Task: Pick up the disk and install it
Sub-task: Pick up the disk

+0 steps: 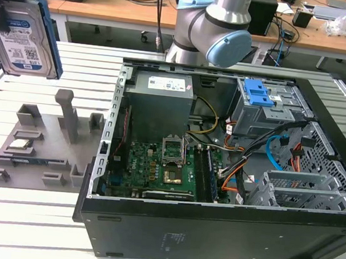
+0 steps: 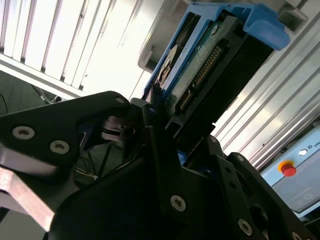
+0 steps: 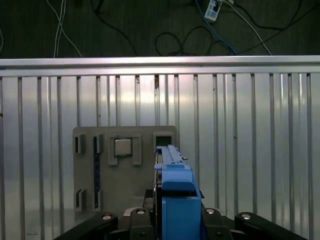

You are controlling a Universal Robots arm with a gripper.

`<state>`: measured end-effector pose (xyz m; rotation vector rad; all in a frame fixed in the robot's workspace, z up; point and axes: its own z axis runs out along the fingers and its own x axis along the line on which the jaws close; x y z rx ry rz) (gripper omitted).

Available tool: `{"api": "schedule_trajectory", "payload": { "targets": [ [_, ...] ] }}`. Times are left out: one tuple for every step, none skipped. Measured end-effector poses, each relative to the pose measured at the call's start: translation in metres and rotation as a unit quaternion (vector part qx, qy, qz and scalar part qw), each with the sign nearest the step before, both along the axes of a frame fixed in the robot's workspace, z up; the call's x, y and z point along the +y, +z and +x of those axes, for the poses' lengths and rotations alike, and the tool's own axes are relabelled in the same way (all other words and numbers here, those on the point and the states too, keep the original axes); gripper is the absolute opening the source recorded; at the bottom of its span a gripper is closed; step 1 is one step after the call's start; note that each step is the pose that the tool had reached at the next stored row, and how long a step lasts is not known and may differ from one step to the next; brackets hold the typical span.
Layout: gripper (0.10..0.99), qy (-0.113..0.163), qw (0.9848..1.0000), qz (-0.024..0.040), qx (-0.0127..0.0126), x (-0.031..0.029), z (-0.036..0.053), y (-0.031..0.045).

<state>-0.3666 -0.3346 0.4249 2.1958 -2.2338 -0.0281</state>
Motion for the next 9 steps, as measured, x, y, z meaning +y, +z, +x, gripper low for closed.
{"api": "schedule_trajectory", "payload": {
  "targets": [
    [0.365,0.000,1.0000,0.0000,0.0000,0.0000,0.0000,0.0025],
    [0.365,0.000,1.0000,0.0000,0.0000,0.0000,0.0001,0.0054],
    [0.365,0.000,1.0000,0.0000,0.0000,0.0000,0.0001,0.0077],
    [0.365,0.000,1.0000,0.0000,0.0000,0.0000,0.0001,0.0097],
    [0.365,0.000,1.0000,0.0000,0.0000,0.0000,0.0001,0.0112],
    [0.365,0.000,1.0000,0.0000,0.0000,0.0000,0.0002,0.0128],
    [0.365,0.000,1.0000,0.0000,0.0000,0.0000,0.0002,0.0141],
    [0.365,0.000,1.0000,0.0000,0.0000,0.0000,0.0002,0.0158],
    [0.365,0.000,1.0000,0.0000,0.0000,0.0000,0.0002,0.0169]
  ]
}}
